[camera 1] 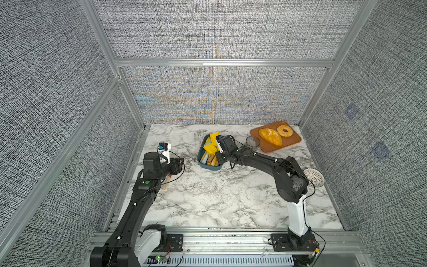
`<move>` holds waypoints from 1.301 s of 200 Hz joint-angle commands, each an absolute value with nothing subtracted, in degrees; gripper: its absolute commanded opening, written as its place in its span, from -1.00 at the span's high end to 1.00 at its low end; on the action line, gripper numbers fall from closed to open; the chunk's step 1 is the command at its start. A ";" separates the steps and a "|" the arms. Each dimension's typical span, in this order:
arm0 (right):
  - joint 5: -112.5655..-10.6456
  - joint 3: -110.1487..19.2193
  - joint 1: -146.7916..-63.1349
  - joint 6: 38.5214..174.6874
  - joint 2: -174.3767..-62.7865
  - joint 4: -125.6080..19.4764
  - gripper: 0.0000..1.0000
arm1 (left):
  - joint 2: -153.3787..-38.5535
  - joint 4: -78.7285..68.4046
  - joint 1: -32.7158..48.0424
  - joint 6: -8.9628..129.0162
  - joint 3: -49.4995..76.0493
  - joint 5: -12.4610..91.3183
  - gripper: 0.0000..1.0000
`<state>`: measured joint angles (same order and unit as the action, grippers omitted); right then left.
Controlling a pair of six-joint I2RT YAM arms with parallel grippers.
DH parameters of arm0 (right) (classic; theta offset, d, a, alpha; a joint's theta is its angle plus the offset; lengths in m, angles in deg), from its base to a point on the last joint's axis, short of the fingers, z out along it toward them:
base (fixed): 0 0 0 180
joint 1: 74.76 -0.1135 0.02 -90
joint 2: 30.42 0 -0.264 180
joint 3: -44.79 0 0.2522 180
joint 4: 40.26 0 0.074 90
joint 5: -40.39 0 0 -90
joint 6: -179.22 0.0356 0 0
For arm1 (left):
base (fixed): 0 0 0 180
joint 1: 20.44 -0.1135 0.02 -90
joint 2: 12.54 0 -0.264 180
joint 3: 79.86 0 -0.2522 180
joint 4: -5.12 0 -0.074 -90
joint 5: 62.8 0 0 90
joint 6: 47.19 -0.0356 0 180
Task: Take the shovel out of the storage box
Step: Place the shovel at the center of the board, then pick up the shovel from the storage box.
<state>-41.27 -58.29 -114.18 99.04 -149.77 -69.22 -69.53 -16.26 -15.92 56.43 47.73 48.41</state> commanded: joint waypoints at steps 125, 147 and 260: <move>-38.39 -49.91 -119.98 101.41 -137.63 -65.01 0.87 | -69.49 -14.22 -15.61 64.93 50.44 42.89 -0.23; -42.27 -45.67 -123.21 105.77 -134.36 -58.92 0.87 | -69.25 -16.74 -15.65 65.61 49.74 40.02 -0.22; -47.50 -47.44 -133.48 130.09 -148.49 -38.29 0.87 | -59.28 -18.47 -15.60 68.48 54.44 26.39 -0.26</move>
<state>-46.99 -47.63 -133.46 123.33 -146.75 -45.59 -58.40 -19.47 -15.66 68.26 54.65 27.76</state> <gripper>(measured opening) 0.266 0.629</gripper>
